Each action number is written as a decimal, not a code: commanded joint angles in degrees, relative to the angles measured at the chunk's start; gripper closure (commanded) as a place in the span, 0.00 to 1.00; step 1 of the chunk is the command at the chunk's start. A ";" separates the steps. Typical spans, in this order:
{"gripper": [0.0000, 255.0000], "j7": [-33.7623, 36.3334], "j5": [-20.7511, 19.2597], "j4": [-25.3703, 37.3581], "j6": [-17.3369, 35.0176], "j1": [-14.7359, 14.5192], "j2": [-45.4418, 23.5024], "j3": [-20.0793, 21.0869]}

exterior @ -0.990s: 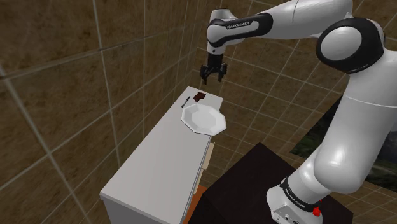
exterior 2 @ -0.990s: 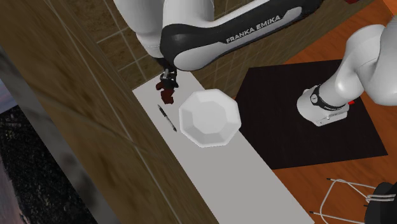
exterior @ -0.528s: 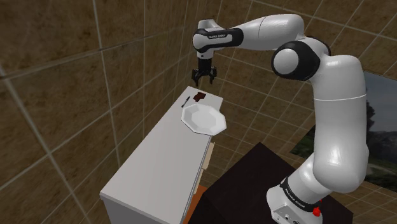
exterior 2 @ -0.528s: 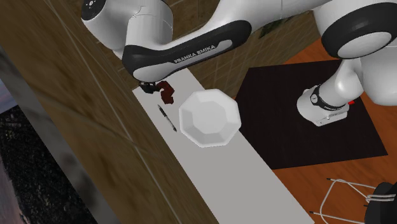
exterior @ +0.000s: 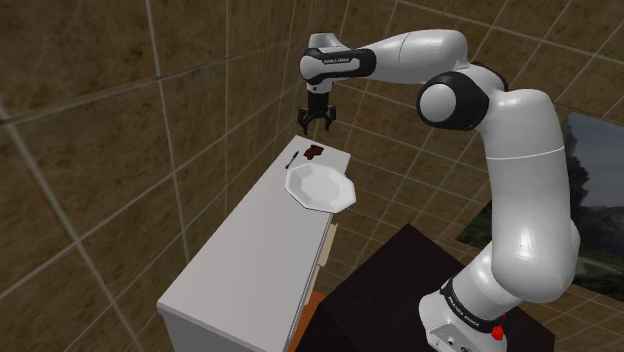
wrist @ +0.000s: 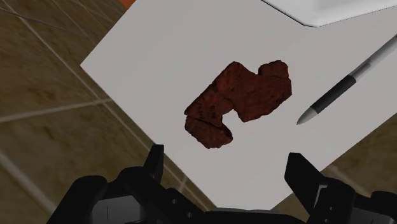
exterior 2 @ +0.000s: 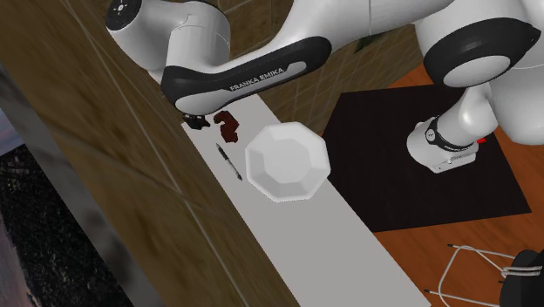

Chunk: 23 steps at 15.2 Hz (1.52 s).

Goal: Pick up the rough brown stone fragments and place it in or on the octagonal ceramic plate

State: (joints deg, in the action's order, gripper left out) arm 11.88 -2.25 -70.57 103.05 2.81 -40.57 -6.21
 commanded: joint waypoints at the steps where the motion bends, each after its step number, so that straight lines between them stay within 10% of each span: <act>1: 0.00 1.52 -0.14 -0.68 0.90 0.18 -3.75 -0.50; 9: 0.00 1.42 0.06 -0.68 0.90 -0.01 -3.77 -0.79; 10: 1.00 1.53 -0.03 -2.35 1.50 -0.17 -2.73 -0.81; 19: 1.00 1.54 -0.12 -4.51 1.89 -0.34 -0.81 -0.84; 20: 0.00 1.54 -0.12 -4.51 1.89 -0.34 -0.81 -0.84; 23: 0.00 38.31 6.87 -22.86 16.59 -6.77 10.90 -6.36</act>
State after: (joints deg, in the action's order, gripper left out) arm 34.97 2.55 -87.41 114.21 -1.66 -33.30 -10.79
